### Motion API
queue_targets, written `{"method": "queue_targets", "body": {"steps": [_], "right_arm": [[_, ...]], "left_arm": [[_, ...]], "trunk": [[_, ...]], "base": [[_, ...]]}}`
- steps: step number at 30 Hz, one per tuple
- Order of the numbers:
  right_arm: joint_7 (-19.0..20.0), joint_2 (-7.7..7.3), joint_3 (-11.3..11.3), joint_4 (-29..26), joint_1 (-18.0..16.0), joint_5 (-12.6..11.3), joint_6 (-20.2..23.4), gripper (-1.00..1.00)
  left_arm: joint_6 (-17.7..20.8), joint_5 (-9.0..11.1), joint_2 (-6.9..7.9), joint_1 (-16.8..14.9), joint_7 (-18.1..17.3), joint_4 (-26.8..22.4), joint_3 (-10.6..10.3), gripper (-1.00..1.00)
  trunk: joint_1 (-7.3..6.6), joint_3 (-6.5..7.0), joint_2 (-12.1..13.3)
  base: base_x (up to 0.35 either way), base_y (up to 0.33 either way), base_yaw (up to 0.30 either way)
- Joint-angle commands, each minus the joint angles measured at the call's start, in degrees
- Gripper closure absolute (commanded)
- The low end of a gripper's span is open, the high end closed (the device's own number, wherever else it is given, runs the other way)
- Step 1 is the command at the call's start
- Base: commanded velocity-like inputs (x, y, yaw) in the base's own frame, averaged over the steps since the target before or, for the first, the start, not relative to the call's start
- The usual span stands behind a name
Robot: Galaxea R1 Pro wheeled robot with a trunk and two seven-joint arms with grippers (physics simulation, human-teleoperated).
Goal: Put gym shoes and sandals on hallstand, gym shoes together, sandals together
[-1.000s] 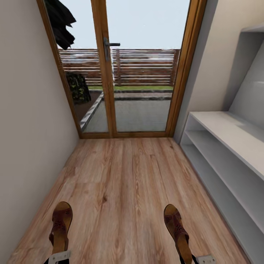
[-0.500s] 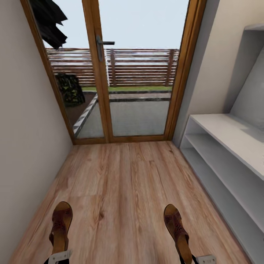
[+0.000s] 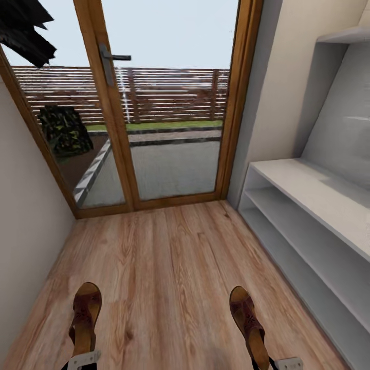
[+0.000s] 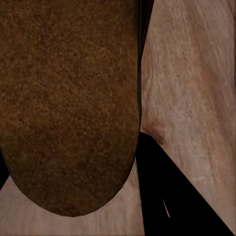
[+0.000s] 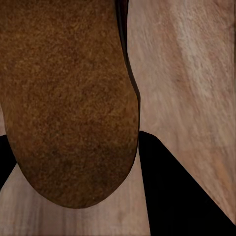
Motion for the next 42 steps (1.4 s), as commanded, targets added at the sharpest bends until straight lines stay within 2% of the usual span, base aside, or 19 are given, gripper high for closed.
{"method": "queue_targets", "body": {"steps": [1, 42], "right_arm": [[0.37, 0.02, -0.49, 0.03, -0.05, 0.17, -0.10, 1.00], [0.43, 0.06, -0.49, -0.03, -0.04, 0.09, -0.10, 1.00]], "left_arm": [[-0.11, -0.09, -0.04, -0.03, -0.54, 0.03, 0.33, 1.00], [-0.11, -0.09, -0.05, -0.03, -0.54, 0.03, 0.31, 1.00]], "trunk": [[0.02, -0.04, -0.02], [0.02, -0.04, -0.02]], "base": [[0.294, 0.187, -0.265], [0.283, 0.213, -0.265]]}}
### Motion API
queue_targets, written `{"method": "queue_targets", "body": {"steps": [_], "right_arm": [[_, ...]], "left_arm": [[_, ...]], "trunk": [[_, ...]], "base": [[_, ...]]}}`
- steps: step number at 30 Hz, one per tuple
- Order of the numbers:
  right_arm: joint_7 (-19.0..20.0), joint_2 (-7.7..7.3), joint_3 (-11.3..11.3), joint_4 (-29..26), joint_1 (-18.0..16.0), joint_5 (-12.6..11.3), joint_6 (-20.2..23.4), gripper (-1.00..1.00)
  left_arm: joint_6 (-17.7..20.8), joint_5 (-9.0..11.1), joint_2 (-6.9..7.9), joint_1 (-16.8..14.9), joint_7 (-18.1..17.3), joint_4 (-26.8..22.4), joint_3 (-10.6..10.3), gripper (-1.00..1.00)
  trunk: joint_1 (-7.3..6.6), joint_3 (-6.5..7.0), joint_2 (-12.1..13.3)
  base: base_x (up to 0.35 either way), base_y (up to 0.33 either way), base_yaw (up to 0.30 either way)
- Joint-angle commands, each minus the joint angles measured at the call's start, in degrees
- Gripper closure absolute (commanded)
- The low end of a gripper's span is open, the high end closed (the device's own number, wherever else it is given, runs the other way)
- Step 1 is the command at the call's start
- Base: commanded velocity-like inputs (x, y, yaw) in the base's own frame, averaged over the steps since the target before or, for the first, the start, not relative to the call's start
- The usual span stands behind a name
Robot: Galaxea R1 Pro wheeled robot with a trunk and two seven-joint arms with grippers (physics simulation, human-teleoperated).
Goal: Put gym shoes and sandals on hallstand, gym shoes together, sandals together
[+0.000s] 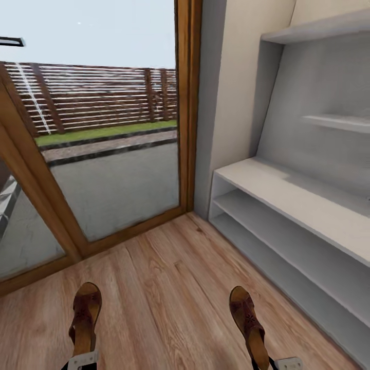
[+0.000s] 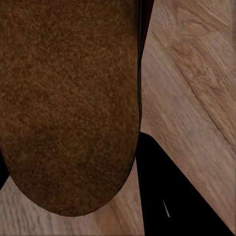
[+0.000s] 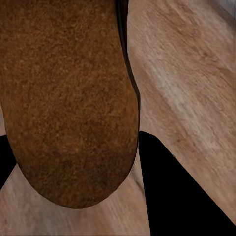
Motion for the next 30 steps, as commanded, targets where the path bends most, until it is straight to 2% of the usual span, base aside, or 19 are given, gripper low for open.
{"method": "queue_targets", "body": {"steps": [1, 17, 30], "right_arm": [[0.38, 0.03, -0.50, 0.04, -0.05, 0.17, -0.10, 1.00], [0.36, 0.05, -0.50, 0.09, -0.06, 0.21, -0.10, 1.00], [0.40, 0.06, -0.50, 0.09, -0.06, 0.25, -0.10, 1.00]], "left_arm": [[-0.11, -0.09, -0.03, -0.03, -0.54, 0.04, 0.33, 1.00], [-0.11, -0.09, -0.03, -0.03, -0.54, 0.08, 0.33, 1.00], [-0.11, -0.14, -0.11, -0.03, -0.61, 0.06, 0.25, 1.00]], "trunk": [[0.02, -0.04, -0.02], [0.02, -0.04, -0.02], [0.02, -0.04, -0.02]], "base": [[0.279, 0.218, -0.265], [0.258, 0.219, -0.265], [0.035, 0.041, -0.265]]}}
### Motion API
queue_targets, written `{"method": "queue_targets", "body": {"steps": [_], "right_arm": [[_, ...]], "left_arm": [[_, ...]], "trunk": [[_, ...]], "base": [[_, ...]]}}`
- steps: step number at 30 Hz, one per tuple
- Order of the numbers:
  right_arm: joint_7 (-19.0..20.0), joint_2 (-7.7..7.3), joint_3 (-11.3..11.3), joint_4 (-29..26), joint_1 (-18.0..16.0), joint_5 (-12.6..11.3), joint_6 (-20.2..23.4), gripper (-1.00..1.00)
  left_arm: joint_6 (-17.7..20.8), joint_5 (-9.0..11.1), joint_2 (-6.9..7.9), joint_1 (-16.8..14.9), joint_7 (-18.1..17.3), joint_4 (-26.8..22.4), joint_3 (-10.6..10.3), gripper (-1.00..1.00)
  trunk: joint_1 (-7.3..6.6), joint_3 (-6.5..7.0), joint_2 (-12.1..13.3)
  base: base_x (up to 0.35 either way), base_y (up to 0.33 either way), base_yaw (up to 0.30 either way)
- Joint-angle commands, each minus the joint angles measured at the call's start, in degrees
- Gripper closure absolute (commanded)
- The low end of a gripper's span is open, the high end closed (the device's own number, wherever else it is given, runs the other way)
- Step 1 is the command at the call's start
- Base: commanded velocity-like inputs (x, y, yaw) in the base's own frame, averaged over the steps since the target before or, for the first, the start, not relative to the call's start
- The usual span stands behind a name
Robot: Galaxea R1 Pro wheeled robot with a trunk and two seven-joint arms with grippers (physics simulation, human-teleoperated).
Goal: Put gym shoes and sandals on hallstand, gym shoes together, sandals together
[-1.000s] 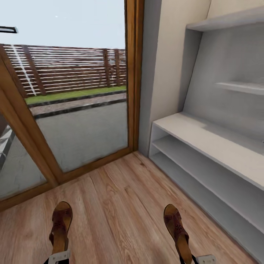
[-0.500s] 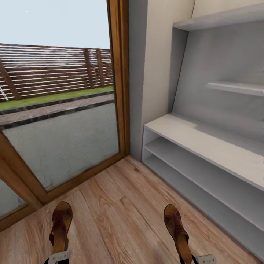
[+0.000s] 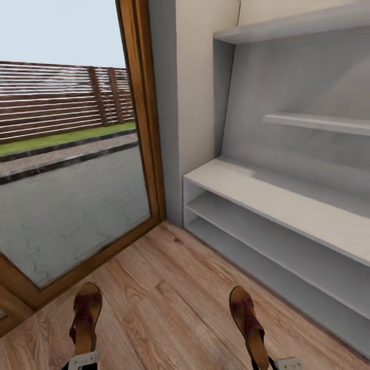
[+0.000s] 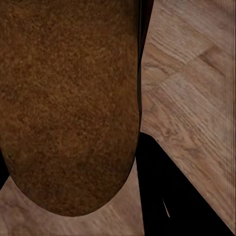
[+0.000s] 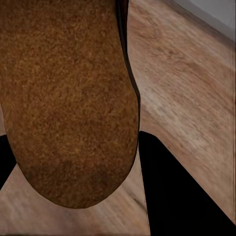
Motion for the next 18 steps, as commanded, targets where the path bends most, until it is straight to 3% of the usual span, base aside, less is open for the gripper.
{"method": "queue_targets", "body": {"steps": [1, 8, 18], "right_arm": [[0.37, 0.02, -0.49, 0.05, -0.05, 0.19, -0.09, 1.00], [0.38, 0.02, -0.49, 0.05, -0.08, 0.19, -0.08, 1.00], [0.38, 0.01, -0.49, 0.05, -0.05, 0.17, -0.09, 1.00]], "left_arm": [[-0.10, -0.10, -0.04, -0.03, -0.55, 0.02, 0.35, 1.00], [-0.10, -0.08, -0.04, -0.03, -0.57, 0.06, 0.35, 1.00], [-0.10, -0.08, -0.04, -0.02, -0.72, 0.06, 0.35, 1.00]], "trunk": [[-0.01, -0.04, -0.02], [-0.01, -0.04, -0.02], [-0.01, -0.04, -0.02]], "base": [[0.000, 0.000, -0.265], [-0.018, 0.017, -0.265], [-0.197, 0.188, -0.265]]}}
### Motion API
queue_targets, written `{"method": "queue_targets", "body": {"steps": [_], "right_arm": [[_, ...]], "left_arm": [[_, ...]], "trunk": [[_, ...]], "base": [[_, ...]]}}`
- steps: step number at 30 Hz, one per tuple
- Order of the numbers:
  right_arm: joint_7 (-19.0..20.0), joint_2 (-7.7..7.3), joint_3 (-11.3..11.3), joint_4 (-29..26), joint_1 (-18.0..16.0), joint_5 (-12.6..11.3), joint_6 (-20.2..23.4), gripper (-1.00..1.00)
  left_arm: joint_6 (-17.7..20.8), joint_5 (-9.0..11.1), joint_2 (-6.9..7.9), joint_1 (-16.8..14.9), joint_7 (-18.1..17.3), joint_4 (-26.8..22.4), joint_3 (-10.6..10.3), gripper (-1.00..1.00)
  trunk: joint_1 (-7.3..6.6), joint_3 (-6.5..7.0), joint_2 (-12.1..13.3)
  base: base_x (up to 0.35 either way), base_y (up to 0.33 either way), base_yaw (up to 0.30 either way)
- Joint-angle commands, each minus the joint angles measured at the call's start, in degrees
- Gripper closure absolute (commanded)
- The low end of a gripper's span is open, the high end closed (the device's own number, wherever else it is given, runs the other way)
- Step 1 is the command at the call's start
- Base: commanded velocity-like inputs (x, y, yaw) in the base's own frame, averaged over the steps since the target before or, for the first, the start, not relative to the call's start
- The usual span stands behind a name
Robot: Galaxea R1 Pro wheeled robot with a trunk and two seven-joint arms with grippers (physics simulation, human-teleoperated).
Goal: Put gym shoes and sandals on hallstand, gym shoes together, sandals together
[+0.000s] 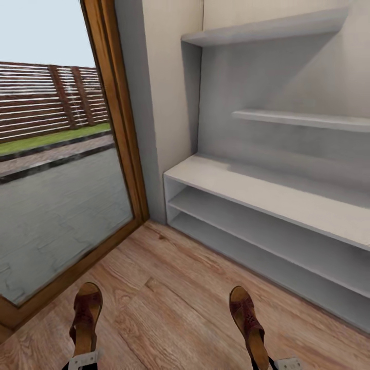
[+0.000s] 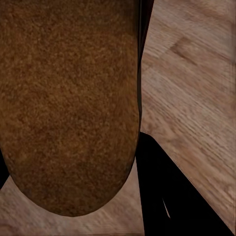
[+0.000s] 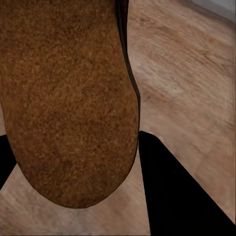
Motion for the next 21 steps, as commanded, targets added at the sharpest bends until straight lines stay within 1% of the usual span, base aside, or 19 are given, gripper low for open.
{"method": "queue_targets", "body": {"steps": [1, 12, 15, 21], "right_arm": [[0.37, 0.02, -0.48, 0.03, -0.07, 0.16, -0.11, 1.00], [0.37, 0.03, -0.48, 0.03, -0.05, 0.19, -0.11, 1.00], [0.37, 0.03, -0.48, 0.03, -0.05, 0.19, -0.07, 1.00], [0.37, 0.03, -0.48, 0.03, -0.07, 0.19, -0.10, 1.00]], "left_arm": [[-0.11, -0.10, -0.04, -0.03, -0.52, 0.03, 0.32, 1.00], [-0.11, -0.12, -0.04, -0.04, -0.53, 0.04, 0.32, 1.00], [-0.11, -0.15, -0.04, -0.04, -0.53, 0.04, 0.32, 1.00], [-0.11, -0.17, -0.04, -0.04, -0.53, 0.03, 0.32, 1.00]], "trunk": [[-0.03, -0.04, -0.02], [-0.03, -0.04, -0.02], [-0.03, -0.04, -0.02], [-0.03, -0.04, -0.02]], "base": [[-0.151, 0.250, -0.265], [-0.021, 0.287, -0.265], [0.000, 0.098, -0.265], [0.000, 0.018, -0.265]]}}
